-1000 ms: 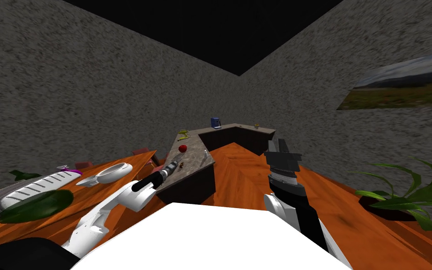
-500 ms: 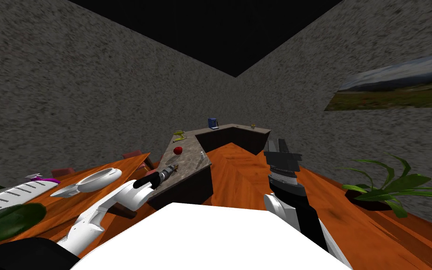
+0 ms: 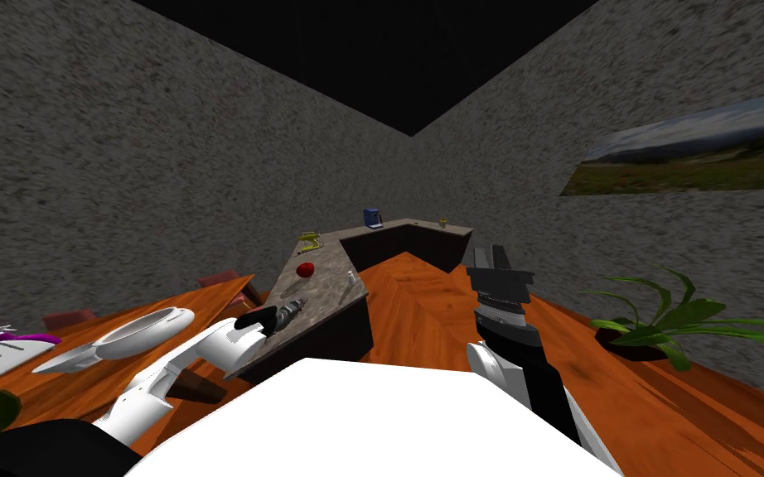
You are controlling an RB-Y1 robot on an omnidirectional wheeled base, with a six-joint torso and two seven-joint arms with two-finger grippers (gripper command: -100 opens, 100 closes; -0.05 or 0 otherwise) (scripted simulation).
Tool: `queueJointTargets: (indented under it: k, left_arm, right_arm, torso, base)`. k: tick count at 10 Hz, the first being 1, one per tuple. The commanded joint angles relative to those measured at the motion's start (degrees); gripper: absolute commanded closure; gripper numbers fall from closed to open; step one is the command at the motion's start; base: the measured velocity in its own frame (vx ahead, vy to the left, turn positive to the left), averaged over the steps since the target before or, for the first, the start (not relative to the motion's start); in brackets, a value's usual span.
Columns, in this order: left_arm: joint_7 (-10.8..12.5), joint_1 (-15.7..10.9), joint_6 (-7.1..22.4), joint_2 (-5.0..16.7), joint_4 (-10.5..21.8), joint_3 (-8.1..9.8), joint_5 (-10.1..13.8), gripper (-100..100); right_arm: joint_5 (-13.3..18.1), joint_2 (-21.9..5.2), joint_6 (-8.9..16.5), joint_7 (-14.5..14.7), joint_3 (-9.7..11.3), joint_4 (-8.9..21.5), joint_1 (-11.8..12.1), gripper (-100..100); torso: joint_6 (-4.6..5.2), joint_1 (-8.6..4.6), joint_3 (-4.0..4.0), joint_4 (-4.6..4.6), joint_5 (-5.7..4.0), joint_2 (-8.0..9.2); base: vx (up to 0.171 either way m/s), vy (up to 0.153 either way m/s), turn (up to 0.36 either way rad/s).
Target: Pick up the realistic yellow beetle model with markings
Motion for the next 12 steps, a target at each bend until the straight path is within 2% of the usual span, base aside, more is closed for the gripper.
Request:
queueJointTargets:
  k: [1, 6, 8, 9, 10, 11, 12]
  left_arm:
    - [-0.07, -0.04, 2.24, 1.3, 1.32, -0.01, 1.51, -100]
    - [-0.08, 0.59, 8.99, 5.07, 4.56, 0.27, 5.53, -100]
    - [-0.07, 0.78, 10.97, 6.25, 5.64, 0.36, 6.6, -100]
    - [0.05, 0.43, 10.51, 5.93, 5.06, 0.29, 6.24, -100]
    - [0.1, 0.37, 10.88, 6.01, 5.1, 0.29, 6.3, 0]
    - [-0.25, -0.05, 9.75, 5.17, 6.73, -0.29, 5.59, -100]
    - [-0.51, -0.37, 8.94, 4.54, 7.96, -0.73, 5.07, -100]
  right_arm:
    - [0.0, 0.0, 0.0, 0.0, 0.0, 0.0, 0.0, 0]
    - [0.0, 0.0, 0.0, 0.0, 0.0, 0.0, 0.0, 0]
    - [0.0, 0.0, 0.0, 0.0, 0.0, 0.0, 0.0, 0]
    - [0.0, -0.01, 0.0, 0.0, -0.01, 0.0, 0.01, 0]
    - [0.0, -0.01, 0.0, 0.0, -0.01, 0.0, 0.0, 0]
    - [0.0, 0.0, 0.0, 0.0, 0.0, 0.0, 0.0, 0]
    - [0.0, 0.0, 0.0, 0.0, 0.0, 0.0, 0.0, 0]
  torso:
    - [0.0, 0.0, 0.0, 0.0, 0.0, 0.0]
    - [0.01, 0.05, -0.07, -0.03, 0.02, -0.12]
    - [0.0, 0.13, -0.05, -0.02, 0.03, -0.08]
    - [0.01, 0.27, -0.1, -0.04, 0.05, -0.17]
    - [-0.01, 0.21, -0.03, -0.02, 0.06, -0.04]
    - [-0.01, 0.13, 0.05, 0.02, 0.03, 0.1]
    - [0.0, 0.12, 0.08, 0.03, 0.04, 0.14]
  base:
    - [0.049, -0.021, -0.058]
    - [0.074, -0.014, -0.073]
    - [0.086, 0.034, -0.052]
    - [0.049, 0.031, -0.017]
    - [0.008, 0.005, 0.001]
    - [0.01, 0.008, -0.055]
    - [0.01, 0.014, -0.068]
